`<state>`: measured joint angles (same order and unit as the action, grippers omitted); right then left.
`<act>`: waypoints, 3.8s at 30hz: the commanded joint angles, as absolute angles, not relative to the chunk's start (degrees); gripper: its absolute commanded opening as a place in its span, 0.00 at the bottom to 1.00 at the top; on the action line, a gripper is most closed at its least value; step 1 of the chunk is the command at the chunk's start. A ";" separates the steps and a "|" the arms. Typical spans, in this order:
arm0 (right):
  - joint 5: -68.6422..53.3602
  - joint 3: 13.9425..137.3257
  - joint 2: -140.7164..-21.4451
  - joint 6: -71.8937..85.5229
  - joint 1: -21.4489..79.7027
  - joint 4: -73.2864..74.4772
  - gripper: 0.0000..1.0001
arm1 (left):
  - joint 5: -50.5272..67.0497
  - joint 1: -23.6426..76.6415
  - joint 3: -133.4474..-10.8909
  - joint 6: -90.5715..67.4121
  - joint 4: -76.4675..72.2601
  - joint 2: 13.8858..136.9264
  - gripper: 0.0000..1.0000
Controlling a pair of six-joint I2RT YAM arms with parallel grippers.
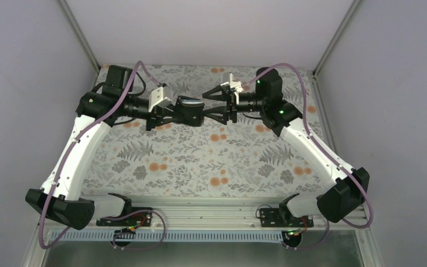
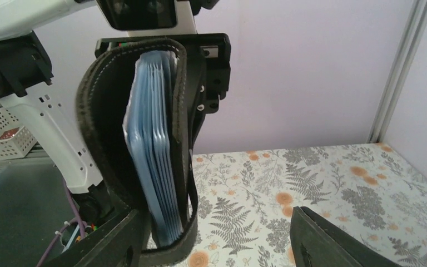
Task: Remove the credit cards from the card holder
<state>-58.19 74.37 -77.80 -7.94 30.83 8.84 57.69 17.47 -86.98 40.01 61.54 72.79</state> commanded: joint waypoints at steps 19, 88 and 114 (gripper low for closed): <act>-71.02 81.85 -83.25 -14.51 34.23 13.57 0.46 | 58.61 17.99 -85.83 39.79 57.61 72.11 0.02; -52.57 78.79 -84.99 19.08 34.01 -0.39 0.04 | 49.23 19.27 -84.70 29.86 52.65 75.68 0.44; -54.02 80.43 -81.31 5.06 33.46 12.01 0.41 | 48.05 19.26 -86.39 34.84 56.13 72.20 0.02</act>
<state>-56.29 80.05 -85.82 9.32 33.78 8.12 46.09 19.14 -84.86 31.22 54.98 73.80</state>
